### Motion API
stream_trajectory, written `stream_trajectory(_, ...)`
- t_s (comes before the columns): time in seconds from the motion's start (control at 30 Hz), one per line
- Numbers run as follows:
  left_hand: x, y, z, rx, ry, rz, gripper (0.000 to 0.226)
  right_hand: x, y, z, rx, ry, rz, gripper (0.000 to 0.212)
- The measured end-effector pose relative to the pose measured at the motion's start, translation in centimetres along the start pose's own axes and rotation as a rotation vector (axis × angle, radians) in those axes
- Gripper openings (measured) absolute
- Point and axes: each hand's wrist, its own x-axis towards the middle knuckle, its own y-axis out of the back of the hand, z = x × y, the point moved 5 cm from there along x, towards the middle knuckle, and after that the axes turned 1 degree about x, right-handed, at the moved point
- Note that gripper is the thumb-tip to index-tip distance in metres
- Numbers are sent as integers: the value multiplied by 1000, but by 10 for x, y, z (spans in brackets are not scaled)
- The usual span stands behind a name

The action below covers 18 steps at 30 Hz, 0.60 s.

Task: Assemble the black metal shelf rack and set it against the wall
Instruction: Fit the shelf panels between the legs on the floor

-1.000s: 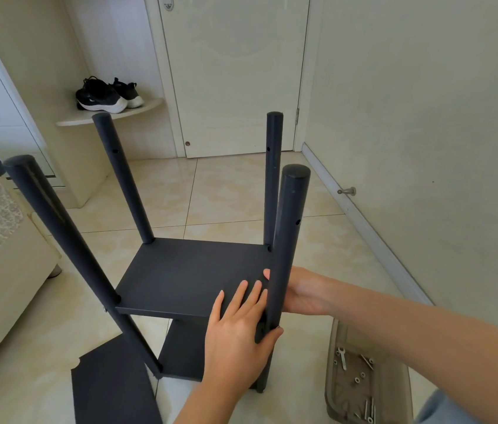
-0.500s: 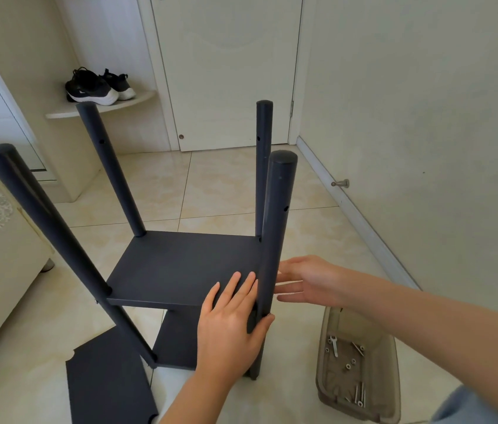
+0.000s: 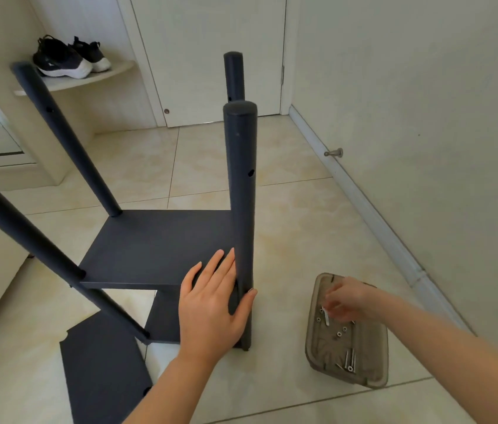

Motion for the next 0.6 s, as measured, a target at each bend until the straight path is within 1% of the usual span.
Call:
stream_trajectory(0.1, -1, 0, 0, 9, -3, 9, 48, 24, -11, 33, -144, -47, 44, 10)
stream_trajectory(0.17, -4, 0, -1, 15, 2, 9, 47, 38, -19, 51, -203, -55, 60, 8)
stream_trajectory(0.2, -5, 0, -1, 13, 9, 7, 46, 44, -21, 56, -218, -45, 74, 9)
stream_trajectory(0.27, -4, 1, -1, 4, 21, -6, 46, 58, -25, 62, -264, -20, 101, 18)
stream_trajectory(0.33, -3, -1, 1, -6, 23, -20, 45, 66, -29, 66, -352, 10, 105, 24)
stream_trajectory(0.43, -7, 1, 2, -29, 29, -13, 43, 77, -38, 73, -404, 68, 115, 31)
stream_trajectory(0.53, -7, -2, 2, -39, 17, 2, 38, 93, -40, 75, -418, 108, 149, 32)
stream_trajectory(0.6, -6, 0, -1, -46, 18, 17, 35, 101, -44, 74, -475, 127, 146, 29)
